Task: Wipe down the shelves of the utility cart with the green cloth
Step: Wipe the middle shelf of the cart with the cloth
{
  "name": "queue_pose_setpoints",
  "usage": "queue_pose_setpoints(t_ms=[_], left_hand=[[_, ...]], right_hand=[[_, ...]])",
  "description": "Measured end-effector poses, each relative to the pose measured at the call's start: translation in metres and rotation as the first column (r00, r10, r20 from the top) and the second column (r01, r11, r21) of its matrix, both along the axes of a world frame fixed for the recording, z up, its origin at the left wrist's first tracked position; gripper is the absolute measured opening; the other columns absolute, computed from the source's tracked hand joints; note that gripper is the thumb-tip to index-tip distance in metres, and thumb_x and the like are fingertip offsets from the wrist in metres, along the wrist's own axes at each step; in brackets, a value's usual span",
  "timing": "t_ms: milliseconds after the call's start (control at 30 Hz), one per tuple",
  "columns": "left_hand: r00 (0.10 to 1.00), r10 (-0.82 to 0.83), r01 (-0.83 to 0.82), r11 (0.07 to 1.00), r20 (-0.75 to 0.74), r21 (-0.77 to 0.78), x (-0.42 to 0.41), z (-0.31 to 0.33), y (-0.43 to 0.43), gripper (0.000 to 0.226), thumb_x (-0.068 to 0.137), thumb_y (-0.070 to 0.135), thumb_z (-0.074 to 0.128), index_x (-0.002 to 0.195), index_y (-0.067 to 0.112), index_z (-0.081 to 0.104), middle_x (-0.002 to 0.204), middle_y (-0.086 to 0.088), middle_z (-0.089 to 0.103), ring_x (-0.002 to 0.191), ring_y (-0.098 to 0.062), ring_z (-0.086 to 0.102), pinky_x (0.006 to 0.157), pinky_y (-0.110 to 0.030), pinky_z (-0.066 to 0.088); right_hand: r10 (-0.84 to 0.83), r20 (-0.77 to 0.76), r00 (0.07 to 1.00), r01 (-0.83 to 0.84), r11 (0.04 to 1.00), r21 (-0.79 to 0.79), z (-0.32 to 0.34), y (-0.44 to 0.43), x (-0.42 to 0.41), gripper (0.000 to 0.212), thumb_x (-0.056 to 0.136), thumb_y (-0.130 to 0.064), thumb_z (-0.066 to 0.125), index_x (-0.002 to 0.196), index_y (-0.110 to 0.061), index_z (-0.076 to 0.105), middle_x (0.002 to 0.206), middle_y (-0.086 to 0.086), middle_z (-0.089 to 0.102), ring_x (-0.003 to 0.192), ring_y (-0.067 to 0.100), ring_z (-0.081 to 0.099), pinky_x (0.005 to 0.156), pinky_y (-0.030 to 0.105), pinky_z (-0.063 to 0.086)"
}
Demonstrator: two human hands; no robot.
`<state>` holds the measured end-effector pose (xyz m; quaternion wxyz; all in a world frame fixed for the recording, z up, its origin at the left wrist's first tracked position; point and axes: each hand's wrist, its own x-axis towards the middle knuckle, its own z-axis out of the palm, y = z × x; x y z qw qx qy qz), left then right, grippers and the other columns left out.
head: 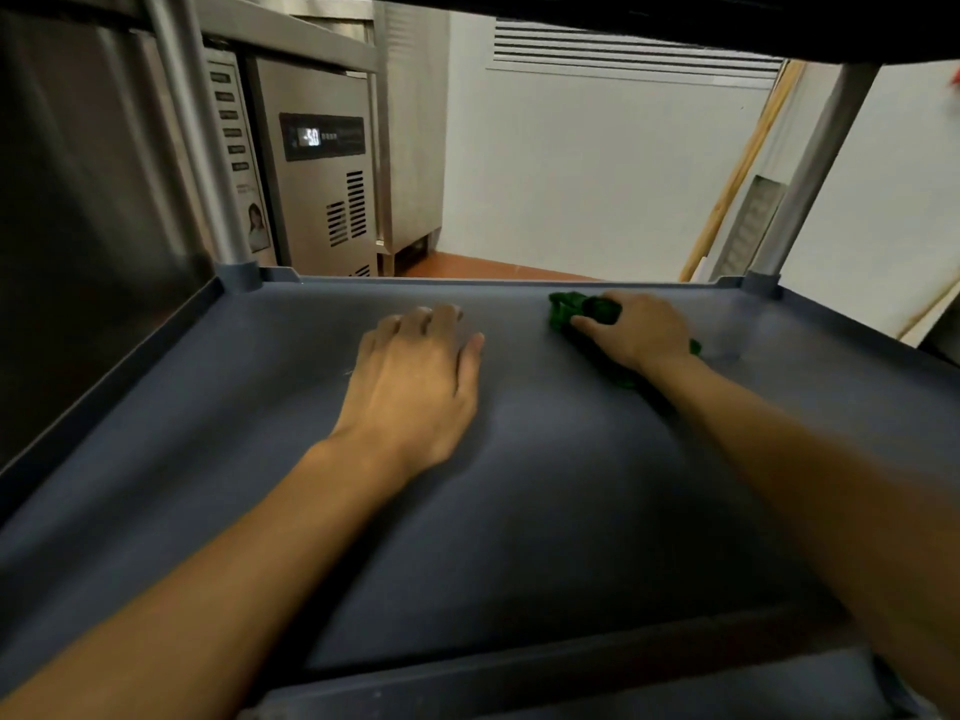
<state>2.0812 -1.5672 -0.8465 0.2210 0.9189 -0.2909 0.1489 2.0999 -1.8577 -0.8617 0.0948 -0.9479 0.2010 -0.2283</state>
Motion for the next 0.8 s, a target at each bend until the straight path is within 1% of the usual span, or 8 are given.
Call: queue_pose_setpoints(t_ms=[67,133,233,333,433,567,700,800], left_hand=[[1.000,0.019,-0.019,1.000,-0.004,0.006,0.006,-0.003,0.003,0.050,0.105,0.043,0.033,0.146,0.014,0.041,0.144,-0.015,0.051,0.135,-0.033,0.044,0.113,-0.046,0.035],[0.999,0.047,-0.047,0.999,-0.017,-0.014,0.012,-0.007,0.007,0.051,0.105,0.044,0.032,0.145,0.013,0.042,0.145,-0.017,0.049,0.134,-0.035,0.044,0.112,-0.048,0.036],[0.989,0.141,-0.144,0.980,-0.035,-0.137,0.022,-0.010,0.015,0.053,0.104,0.048,0.031,0.136,0.009,0.046,0.136,-0.020,0.054,0.125,-0.040,0.050,0.107,-0.052,0.040],[0.945,0.297,-0.327,0.883,-0.138,-0.337,0.034,-0.005,0.036,0.064,0.101,0.060,0.024,0.133,0.010,0.048,0.129,-0.023,0.059,0.119,-0.041,0.055,0.104,-0.056,0.042],[0.901,0.379,-0.432,0.756,-0.209,-0.491,0.049,0.005,0.064,0.068,0.100,0.063,0.023,0.132,0.009,0.047,0.125,-0.025,0.058,0.114,-0.042,0.058,0.100,-0.056,0.046],[0.848,0.439,-0.531,0.711,-0.298,-0.462,0.059,0.016,0.090,0.073,0.099,0.067,0.018,0.130,0.009,0.050,0.121,-0.023,0.060,0.111,-0.040,0.058,0.094,-0.049,0.045],[0.863,0.402,-0.495,0.793,-0.307,-0.355,0.060,0.017,0.094,0.078,0.100,0.065,0.011,0.124,0.008,0.058,0.109,-0.020,0.059,0.102,-0.034,0.055,0.091,-0.045,0.040],[0.890,0.356,-0.439,0.836,-0.284,-0.328,0.058,0.012,0.093,0.076,0.101,0.064,0.012,0.122,0.011,0.061,0.110,-0.019,0.063,0.102,-0.034,0.058,0.096,-0.045,0.043]], right_hand=[[0.028,0.002,1.000,-0.028,1.000,0.009,0.000,0.029,0.013,0.050,0.085,-0.064,0.061,0.113,-0.023,0.067,0.107,0.007,0.070,0.097,0.028,0.064,0.079,0.031,0.047],[0.113,0.021,0.993,-0.114,0.991,0.067,-0.002,0.070,0.025,0.046,0.084,-0.064,0.061,0.110,-0.025,0.067,0.101,0.001,0.068,0.087,0.022,0.061,0.075,0.028,0.038],[0.305,0.024,0.952,-0.306,0.947,0.102,-0.005,0.146,0.044,0.033,0.089,-0.058,0.055,0.099,-0.028,0.066,0.088,-0.004,0.064,0.080,0.016,0.059,0.077,0.032,0.043],[0.443,0.025,0.896,-0.443,0.892,0.091,-0.007,0.208,0.054,0.027,0.092,-0.048,0.053,0.101,-0.026,0.066,0.100,0.000,0.070,0.091,0.021,0.065,0.088,0.038,0.051],[0.539,0.067,0.839,-0.544,0.835,0.090,-0.007,0.237,0.045,0.040,0.081,-0.065,0.058,0.103,-0.034,0.071,0.099,-0.008,0.072,0.091,0.015,0.067,0.080,0.033,0.055],[0.660,0.121,0.741,-0.671,0.731,0.120,-0.008,0.258,0.026,0.049,0.073,-0.070,0.066,0.107,-0.035,0.072,0.098,-0.009,0.072,0.088,0.015,0.066,0.072,0.031,0.053],[0.750,0.162,0.641,-0.768,0.630,0.119,-0.010,0.270,0.014,0.043,0.071,-0.062,0.076,0.097,-0.028,0.073,0.093,-0.006,0.071,0.086,0.016,0.065,0.071,0.033,0.054],[0.753,0.171,0.636,-0.772,0.620,0.141,-0.009,0.260,0.017,0.037,0.071,-0.052,0.080,0.098,-0.027,0.073,0.095,-0.005,0.070,0.087,0.017,0.064,0.069,0.029,0.049]])
